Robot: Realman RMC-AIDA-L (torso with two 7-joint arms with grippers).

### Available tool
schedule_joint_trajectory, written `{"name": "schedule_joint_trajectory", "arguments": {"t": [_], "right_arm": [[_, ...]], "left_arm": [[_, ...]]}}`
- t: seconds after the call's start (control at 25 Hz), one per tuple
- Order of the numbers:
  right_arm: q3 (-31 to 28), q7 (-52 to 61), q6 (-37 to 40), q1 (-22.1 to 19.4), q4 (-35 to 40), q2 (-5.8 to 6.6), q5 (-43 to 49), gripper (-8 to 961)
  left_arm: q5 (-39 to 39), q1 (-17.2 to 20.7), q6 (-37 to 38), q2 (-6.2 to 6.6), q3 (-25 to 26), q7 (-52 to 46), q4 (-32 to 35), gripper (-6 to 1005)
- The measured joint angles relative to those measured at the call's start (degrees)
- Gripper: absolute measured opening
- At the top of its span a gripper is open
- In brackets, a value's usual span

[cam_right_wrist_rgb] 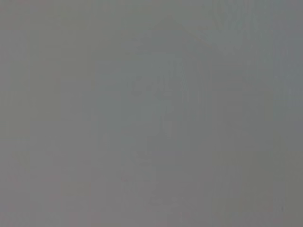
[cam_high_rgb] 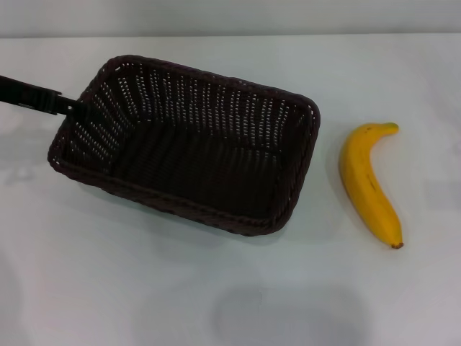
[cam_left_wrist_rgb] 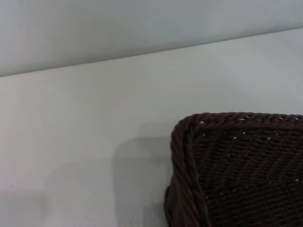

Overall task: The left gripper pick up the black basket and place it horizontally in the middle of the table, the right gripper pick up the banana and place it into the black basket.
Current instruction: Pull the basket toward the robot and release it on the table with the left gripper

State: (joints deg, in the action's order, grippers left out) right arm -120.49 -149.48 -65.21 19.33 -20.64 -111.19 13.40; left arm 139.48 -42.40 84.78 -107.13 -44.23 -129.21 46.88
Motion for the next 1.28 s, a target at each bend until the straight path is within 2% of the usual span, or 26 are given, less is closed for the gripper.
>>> {"name": "schedule_joint_trajectory", "arguments": {"t": [0.16,0.48,0.68,1.04,1.16,1.28], "right_arm": [[0.00,-0.08,0.00,-0.27,0.32,-0.08,0.03,841],[0.00,-0.11,-0.07,-1.67,0.12,-0.14,-0.30,841],[0.00,-0.11,-0.06,-1.70,0.07,-0.16,-0.31,841],[0.00,0.13,-0.41,-1.32,0.01,-0.01,0.01,840],[0.05,0.02,-0.28,-1.26,-0.02,0.22,0.04,840],[0.02,0.05,-0.20,-1.28,-0.02,0.65,0.05,840]], "left_arm": [[0.12,-0.44,-1.10,-0.49,0.01,0.81,-1.81,796],[0.61,-0.33,-2.06,-0.53,-0.01,0.93,-4.07,776],[0.73,-0.02,-2.51,-1.48,-0.75,-1.30,-3.16,588],[0.72,-0.03,1.42,-3.04,-1.50,-16.24,-0.49,260],[0.73,-0.12,2.65,-3.74,-5.04,-20.73,1.03,178],[0.72,0.19,3.67,-4.06,-11.30,-26.23,4.32,189]]}}
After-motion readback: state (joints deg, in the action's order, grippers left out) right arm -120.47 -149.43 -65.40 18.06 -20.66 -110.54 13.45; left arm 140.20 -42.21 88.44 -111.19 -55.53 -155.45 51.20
